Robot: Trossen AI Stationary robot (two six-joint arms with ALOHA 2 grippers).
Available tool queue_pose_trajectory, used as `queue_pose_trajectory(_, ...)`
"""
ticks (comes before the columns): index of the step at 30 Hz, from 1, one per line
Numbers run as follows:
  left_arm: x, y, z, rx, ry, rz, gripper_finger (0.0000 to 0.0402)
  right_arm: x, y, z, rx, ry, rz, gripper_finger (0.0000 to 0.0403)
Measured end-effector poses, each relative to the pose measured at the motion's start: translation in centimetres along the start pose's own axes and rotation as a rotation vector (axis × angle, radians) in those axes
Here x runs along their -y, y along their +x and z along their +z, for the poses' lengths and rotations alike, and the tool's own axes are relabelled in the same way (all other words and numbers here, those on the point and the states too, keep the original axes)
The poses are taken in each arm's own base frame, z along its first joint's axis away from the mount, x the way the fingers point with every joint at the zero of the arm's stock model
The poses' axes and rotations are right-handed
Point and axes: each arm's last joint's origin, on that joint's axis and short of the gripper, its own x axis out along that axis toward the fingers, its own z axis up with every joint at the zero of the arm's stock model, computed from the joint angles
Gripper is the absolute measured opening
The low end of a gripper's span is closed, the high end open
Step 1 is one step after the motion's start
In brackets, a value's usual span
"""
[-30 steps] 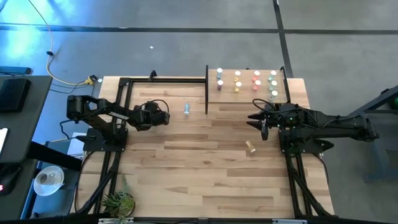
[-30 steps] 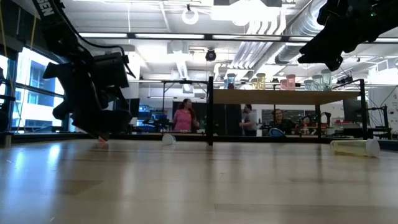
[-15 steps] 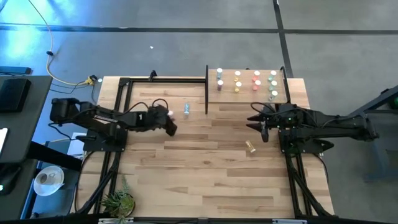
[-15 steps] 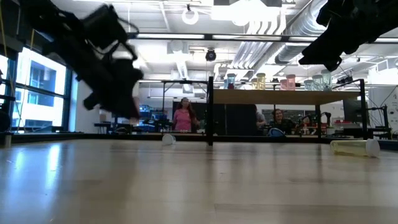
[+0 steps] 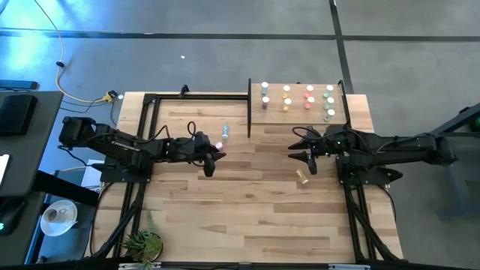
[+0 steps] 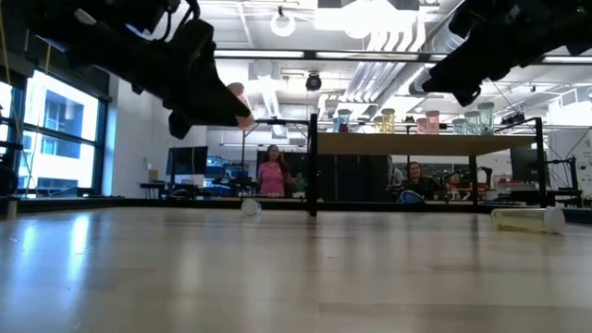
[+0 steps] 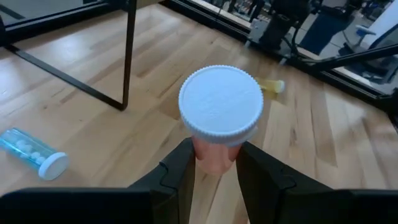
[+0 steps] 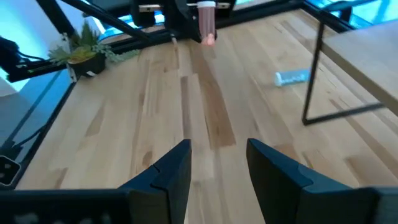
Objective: Pick and place medicine bottles onto shelf by color
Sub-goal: Put the pink medicine bottle aligned with the other pink medicine bottle on the shelf
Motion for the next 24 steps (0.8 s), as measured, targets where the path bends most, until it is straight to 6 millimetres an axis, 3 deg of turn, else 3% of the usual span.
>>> queue_pose_trajectory(4,0.2,0.1,0.4,0.011,-0.003,-0.006,0.0097,-0.1,1.0,0.3,0.021,-0.004,0.048,0.0146)
queue_pose_trajectory(14,3.2,0.1,4.3,0.001,0.143,-0.055,0.0095,-1.5,2.5,1.5,0.137,-0.084,0.237,0.0146)
queue_pose_trajectory(24,4.6,-0.4,4.8,-0.075,0.170,-0.043,0.0095,-3.7,2.3,2.2,0.271,-0.262,0.324,0.0146)
